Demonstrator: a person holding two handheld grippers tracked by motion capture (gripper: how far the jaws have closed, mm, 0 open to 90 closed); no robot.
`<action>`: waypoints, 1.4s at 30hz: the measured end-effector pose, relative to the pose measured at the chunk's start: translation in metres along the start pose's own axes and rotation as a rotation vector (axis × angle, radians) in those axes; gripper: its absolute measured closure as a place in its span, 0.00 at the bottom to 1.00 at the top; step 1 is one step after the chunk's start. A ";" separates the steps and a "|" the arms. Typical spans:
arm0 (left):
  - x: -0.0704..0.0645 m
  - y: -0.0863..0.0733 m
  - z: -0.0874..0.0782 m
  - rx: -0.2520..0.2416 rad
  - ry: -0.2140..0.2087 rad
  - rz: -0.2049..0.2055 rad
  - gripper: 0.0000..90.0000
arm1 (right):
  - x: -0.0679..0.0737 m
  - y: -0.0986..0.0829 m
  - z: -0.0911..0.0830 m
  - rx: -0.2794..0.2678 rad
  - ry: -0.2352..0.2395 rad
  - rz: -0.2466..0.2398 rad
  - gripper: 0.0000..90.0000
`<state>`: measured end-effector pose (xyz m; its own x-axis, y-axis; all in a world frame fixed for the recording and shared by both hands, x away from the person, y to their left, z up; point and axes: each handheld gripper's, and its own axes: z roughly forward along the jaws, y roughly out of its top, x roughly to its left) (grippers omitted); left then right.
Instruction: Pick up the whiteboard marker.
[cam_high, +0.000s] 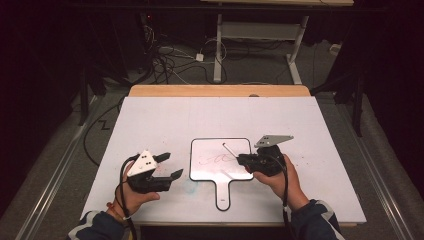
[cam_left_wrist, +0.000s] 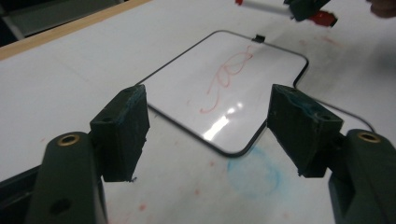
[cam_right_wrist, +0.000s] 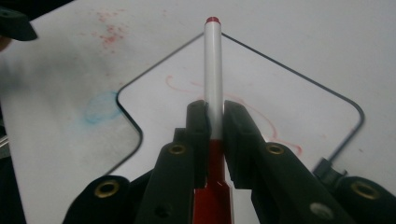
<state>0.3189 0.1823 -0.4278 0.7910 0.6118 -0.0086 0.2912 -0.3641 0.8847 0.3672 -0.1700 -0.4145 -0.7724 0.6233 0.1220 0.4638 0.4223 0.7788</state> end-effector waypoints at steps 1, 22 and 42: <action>-0.003 0.004 0.004 -0.002 -0.007 -0.001 0.32 | 0.004 0.001 0.001 -0.003 0.003 -0.013 0.91; -0.010 0.028 0.051 -0.039 -0.186 -0.176 0.46 | 0.036 0.003 0.009 -0.111 0.078 -0.126 0.91; -0.019 0.035 0.064 -0.099 -0.286 -0.220 0.71 | 0.049 0.000 0.018 -0.089 0.070 -0.209 0.91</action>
<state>0.3484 0.1127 -0.4263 0.8377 0.4417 -0.3212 0.4287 -0.1674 0.8878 0.3375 -0.1274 -0.4198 -0.8773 0.4799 -0.0077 0.2529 0.4759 0.8424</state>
